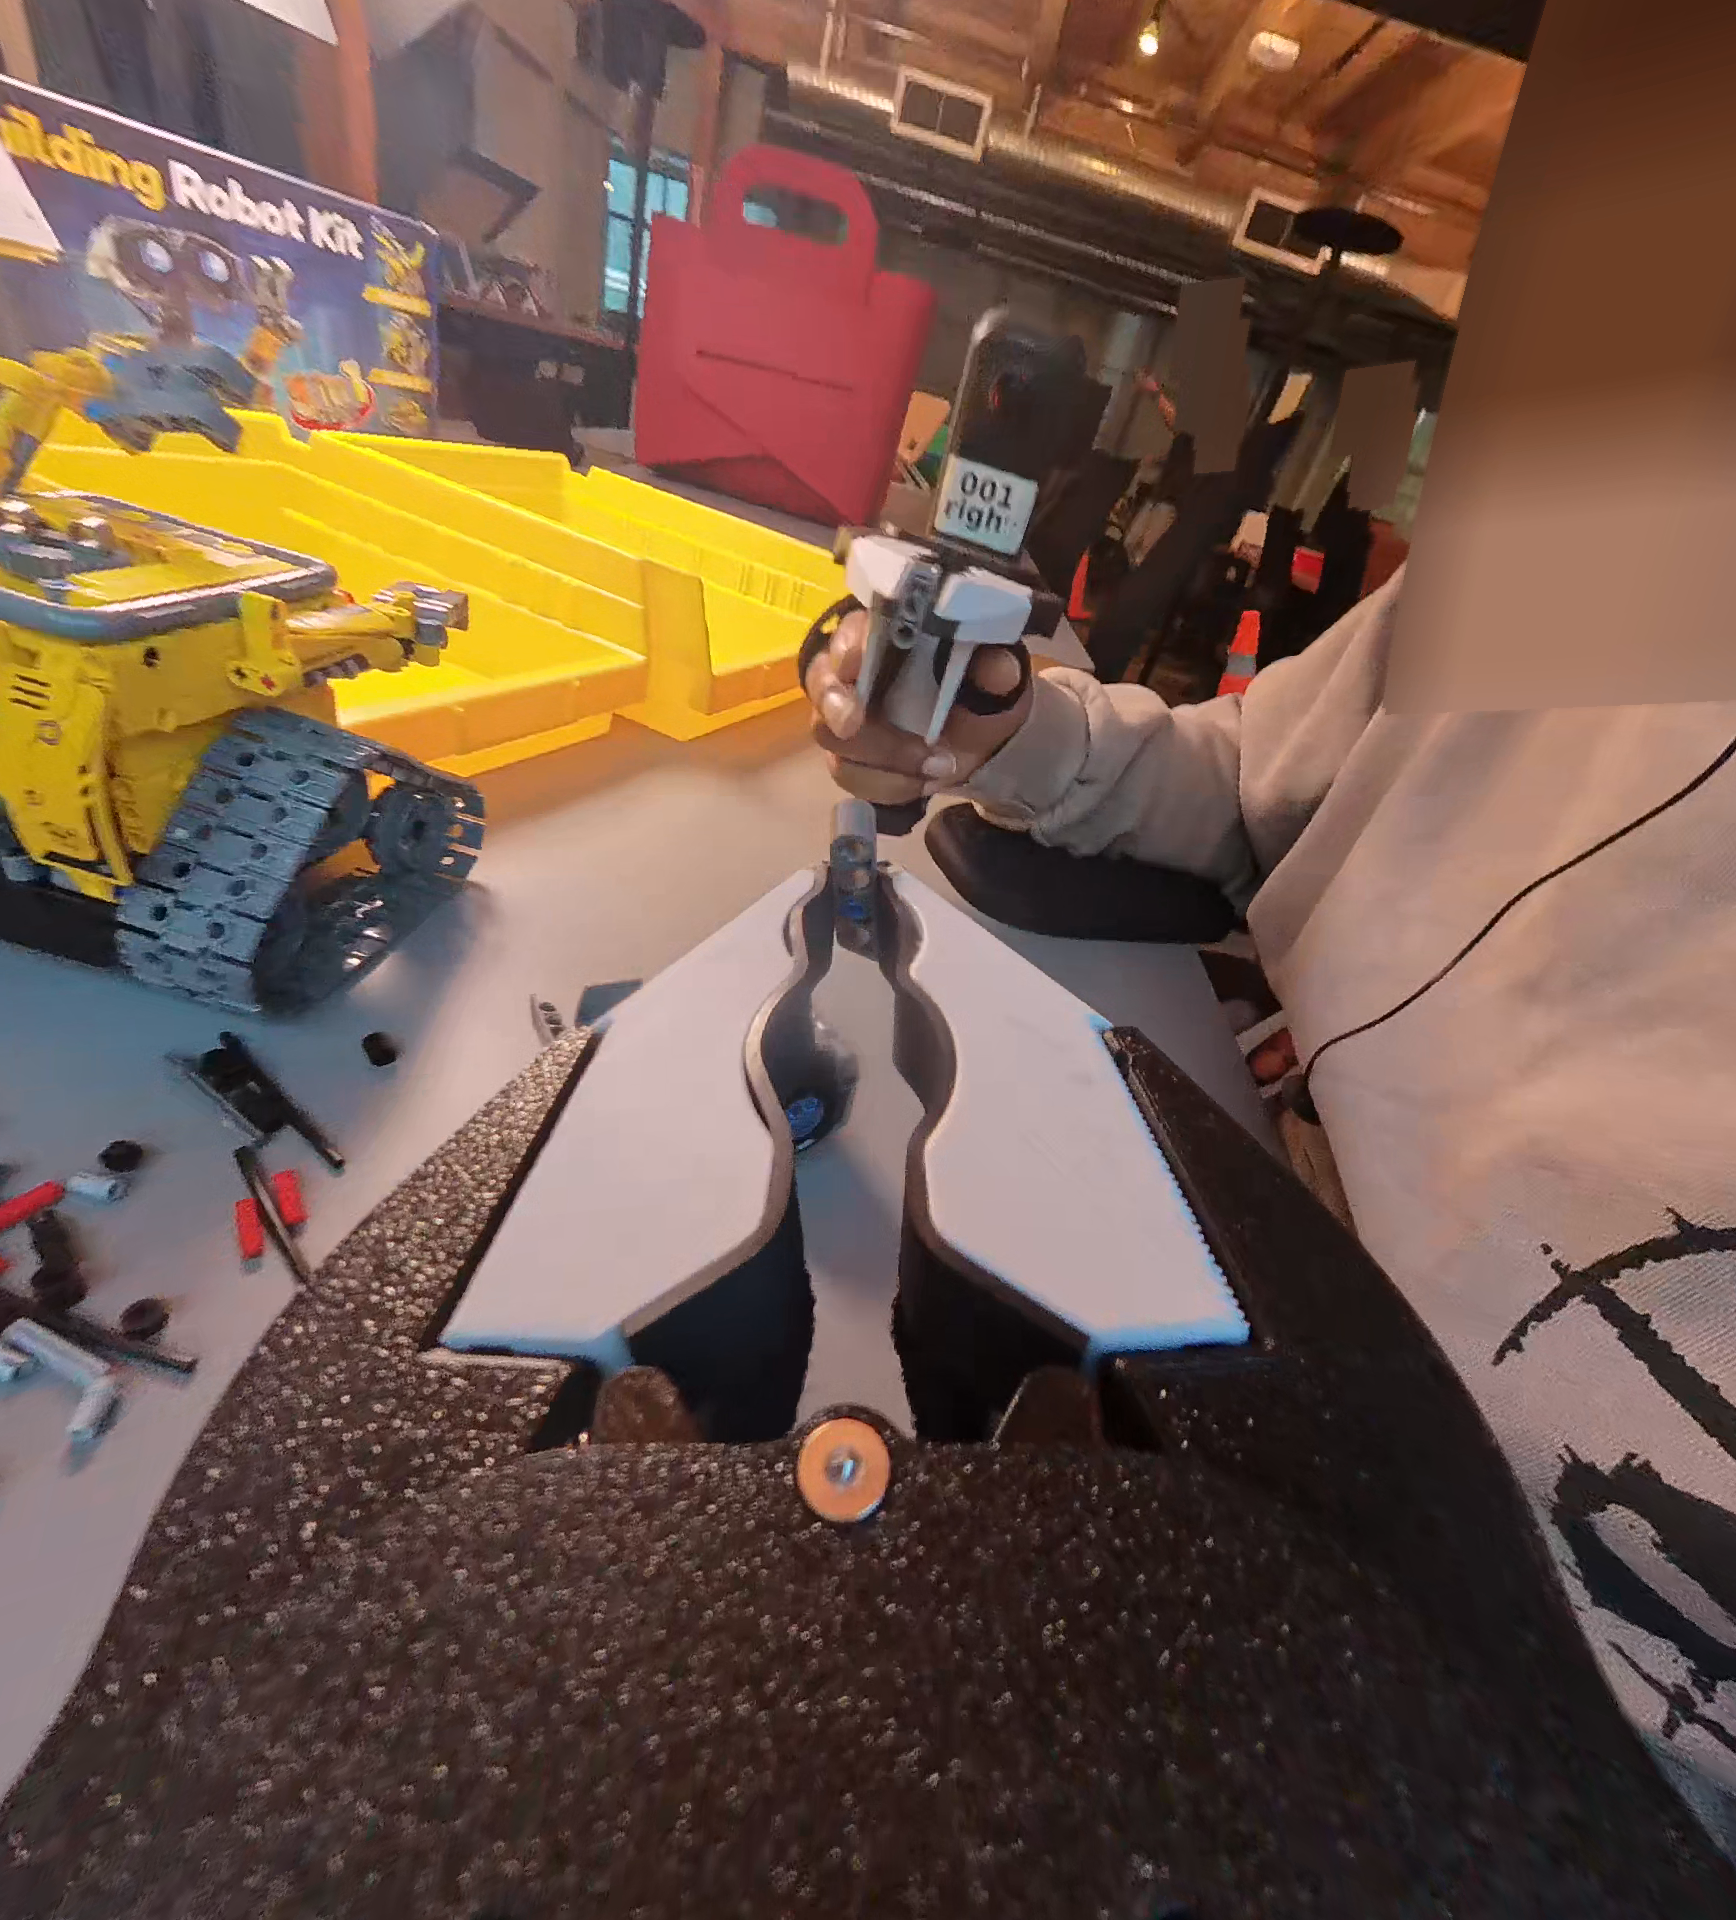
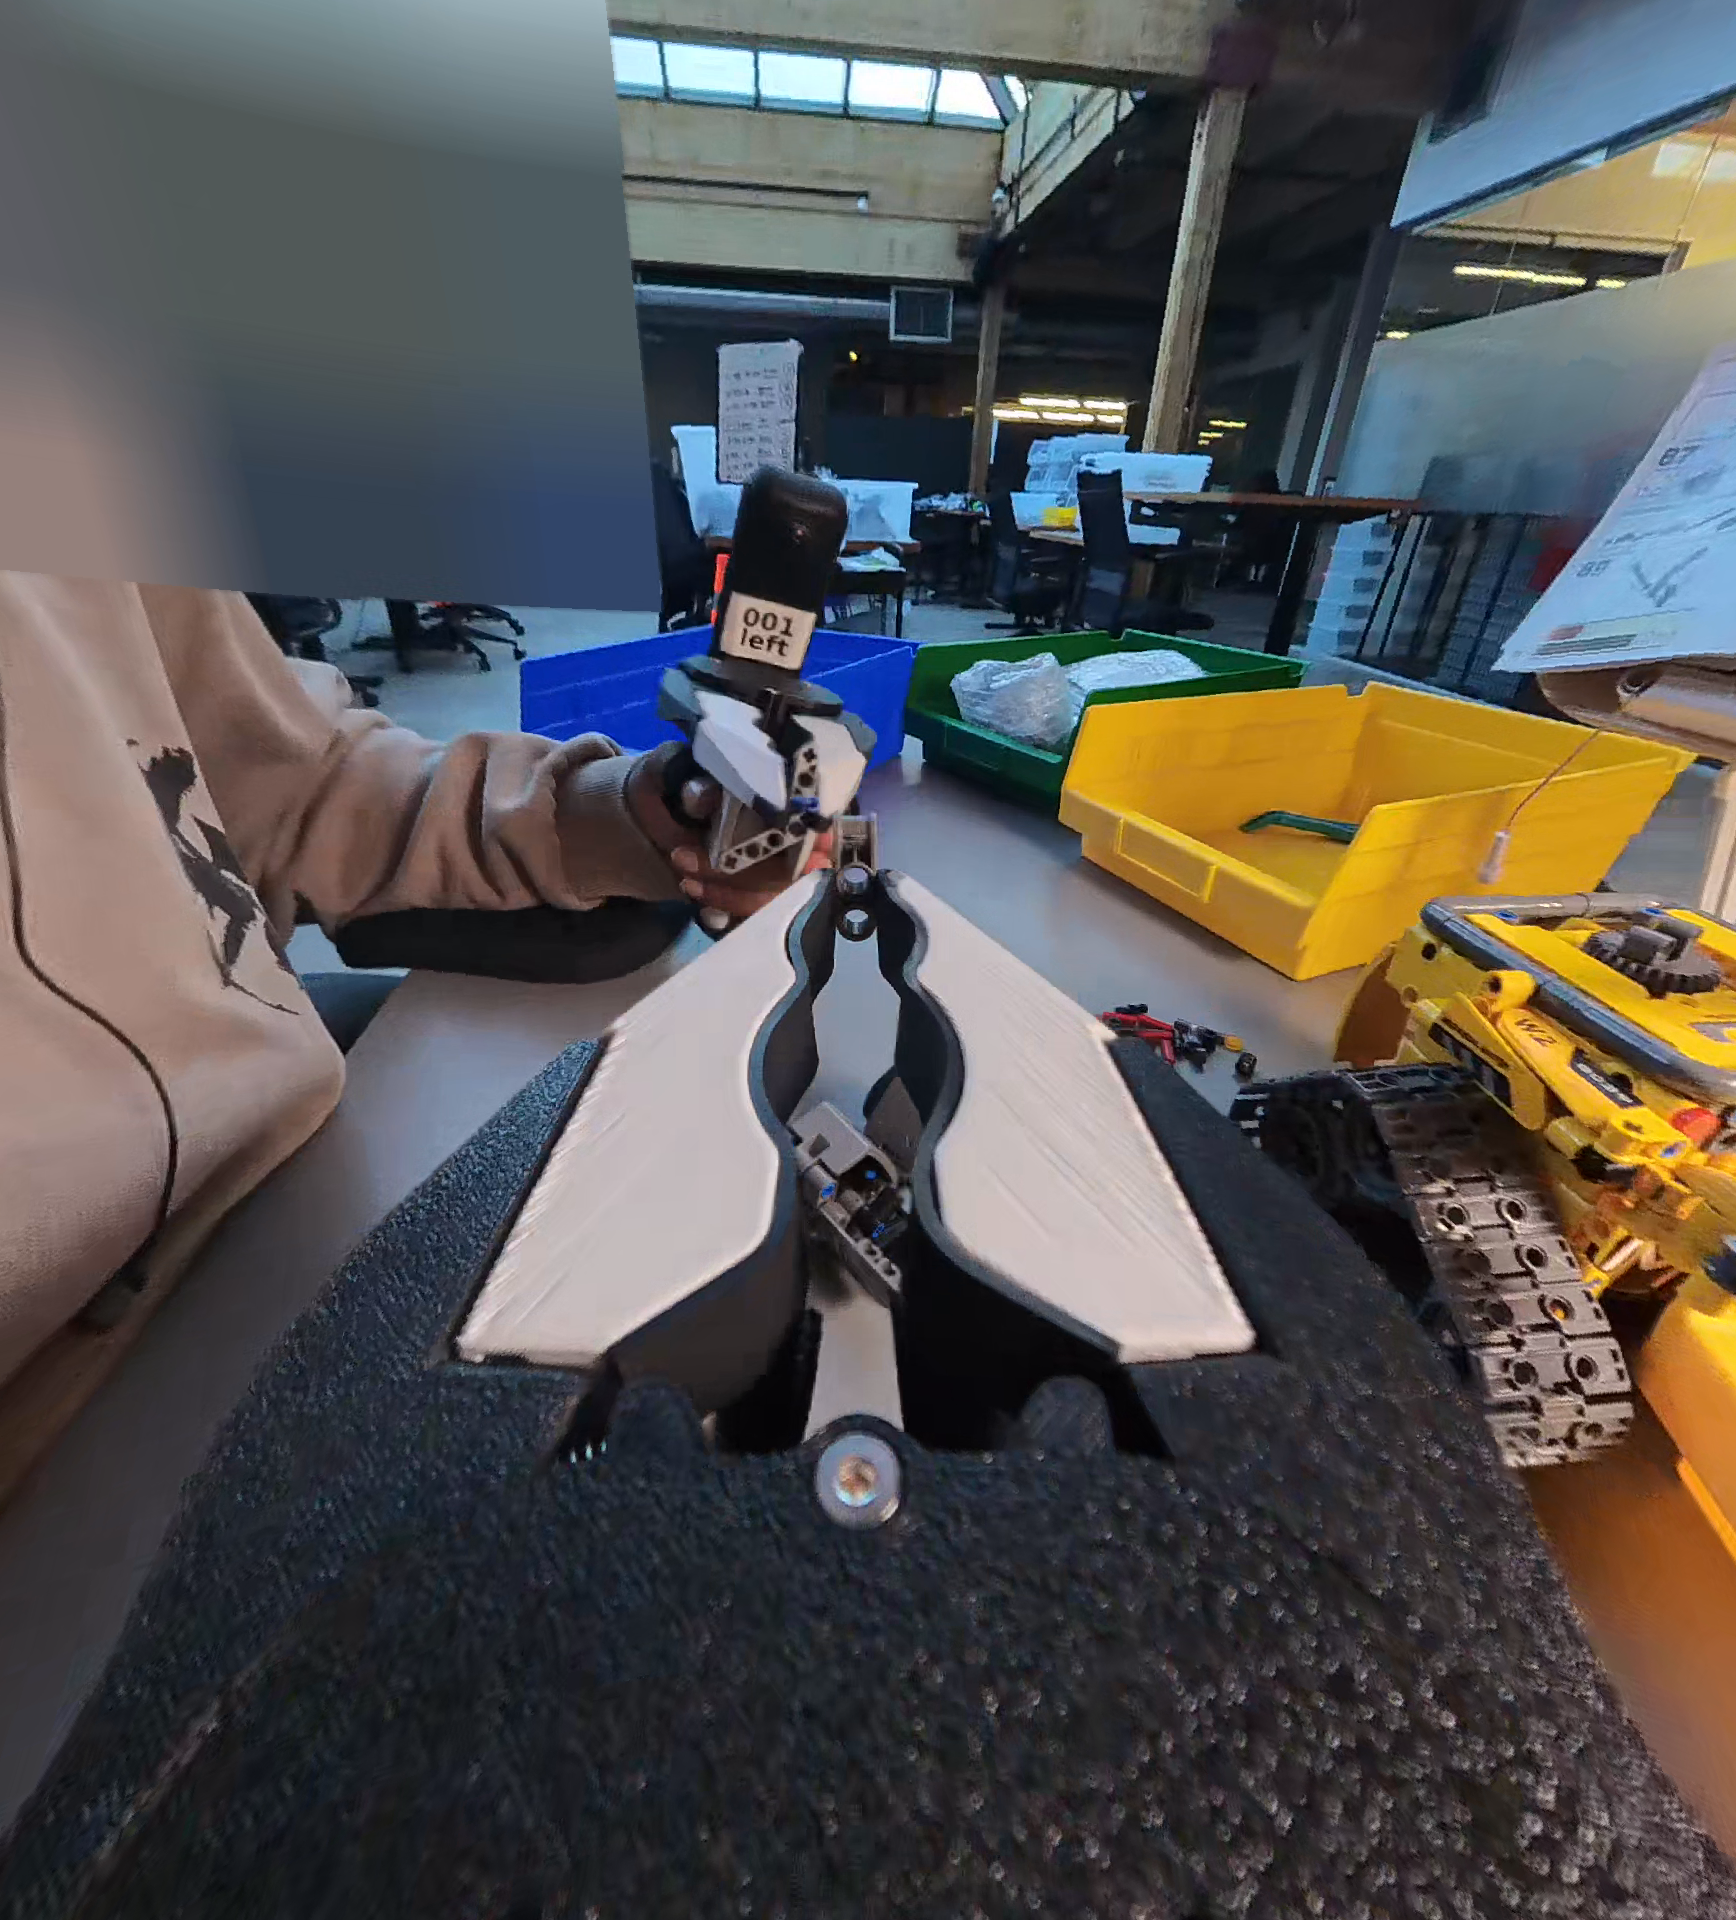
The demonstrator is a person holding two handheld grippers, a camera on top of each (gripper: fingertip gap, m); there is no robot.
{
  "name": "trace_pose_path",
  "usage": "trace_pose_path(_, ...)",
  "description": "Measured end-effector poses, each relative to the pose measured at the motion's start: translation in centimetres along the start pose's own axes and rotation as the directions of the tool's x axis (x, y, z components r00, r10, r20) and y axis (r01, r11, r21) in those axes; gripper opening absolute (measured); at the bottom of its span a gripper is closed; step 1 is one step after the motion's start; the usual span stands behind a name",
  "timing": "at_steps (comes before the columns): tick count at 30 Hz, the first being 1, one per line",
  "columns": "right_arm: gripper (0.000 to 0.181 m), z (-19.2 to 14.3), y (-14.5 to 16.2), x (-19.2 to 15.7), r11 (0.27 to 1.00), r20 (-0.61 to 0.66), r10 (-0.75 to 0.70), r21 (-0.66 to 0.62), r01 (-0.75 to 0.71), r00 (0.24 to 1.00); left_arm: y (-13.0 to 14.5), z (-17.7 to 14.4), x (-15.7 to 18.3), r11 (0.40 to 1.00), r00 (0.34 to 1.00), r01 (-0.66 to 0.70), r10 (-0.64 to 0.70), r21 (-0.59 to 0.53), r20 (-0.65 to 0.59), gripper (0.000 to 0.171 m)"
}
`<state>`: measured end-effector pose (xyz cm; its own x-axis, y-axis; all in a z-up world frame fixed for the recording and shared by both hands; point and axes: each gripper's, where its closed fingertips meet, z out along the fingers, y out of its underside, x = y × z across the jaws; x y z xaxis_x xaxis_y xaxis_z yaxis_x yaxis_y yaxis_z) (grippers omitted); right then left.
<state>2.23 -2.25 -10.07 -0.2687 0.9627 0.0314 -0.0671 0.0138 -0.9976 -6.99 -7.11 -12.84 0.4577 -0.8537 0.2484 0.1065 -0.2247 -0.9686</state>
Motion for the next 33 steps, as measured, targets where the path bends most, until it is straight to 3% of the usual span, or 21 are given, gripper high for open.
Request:
trace_pose_path(3, 0.007, -0.6, 0.6, 2.2, 0.997, -0.118, -0.043, -0.065, 0.035, 0.992, 0.7, 1.1, 0.6, 1.0, 1.0, -0.016, 0.016, -0.026, -0.017, 0.006)
trace_pose_path(6, 0.007, -4.9, -2.1, 7.1, 0.991, -0.358, -0.134, -0.067, 0.117, 0.924, 1.2, 1.2, 0.5, 0.999, 1.0, -0.002, 0.001, -0.051, -0.003, 0.006)
trace_pose_path(8, 0.007, -11.5, -5.1, 12.2, 0.987, -0.606, -0.157, -0.081, 0.135, 0.78, 1.2, 1.2, 0.4, 0.998, 1.0, -0.007, 0.008, -0.056, 0.014, 0.006)
trace_pose_path(10, 0.008, -20.1, -5.9, 17.1, 0.99, -0.809, -0.141, -0.134, 0.054, 0.571, 1.3, 1.1, 0.0, 0.998, 0.999, -0.003, 0.005, -0.065, 0.038, 0.006)
trace_pose_path(12, 0.007, -28.1, -4.0, 20.5, 0.973, -0.914, -0.16, -0.21, -0.098, 0.372, 1.4, 1.1, -0.3, 0.997, 0.999, -0.001, 0.005, -0.074, 0.051, 0.006)
trace_pose_path(14, 0.007, -32.9, 0.1, 22.2, 0.921, -0.941, -0.17, -0.257, -0.293, 0.293, 1.6, 1.3, -0.3, 0.997, 0.999, 0.003, 0.002, -0.082, 0.053, 0.006)
trace_pose_path(17, 0.007, -34.4, 6.4, 22.3, 0.764, -0.916, -0.213, -0.373, -0.526, 0.34, 2.3, 1.7, -0.4, 0.994, 0.998, 0.008, -0.002, -0.11, 0.055, 0.006)
trace_pose_path(20, 0.007, -35.2, 9.4, 22.7, 0.616, -0.864, -0.349, -0.504, -0.606, 0.364, 2.9, 2.2, -0.5, 0.991, 0.998, 0.011, -0.003, -0.137, 0.06, 0.006)
trace_pose_path(22, 0.007, -35.8, 10.5, 23.0, 0.558, -0.853, -0.368, -0.522, -0.646, 0.371, 3.1, 2.4, -0.3, 0.99, 0.998, 0.013, -0.005, -0.143, 0.056, 0.006)
trace_pose_path(27, 0.02, -36.2, 10.2, 23.9, 0.582, -0.863, -0.382, -0.503, -0.64, 0.331, 3.4, 2.7, -0.1, 0.987, 0.998, 0.003, 0.006, -0.158, 0.055, 0.006)
trace_pose_path(33, 0.023, -32.9, 5.0, 22.4, 0.761, -0.84, -0.421, -0.533, -0.37, 0.343, 3.1, 2.8, 0.1, 0.99, 0.999, 0.0, 0.007, -0.139, 0.051, 0.006)
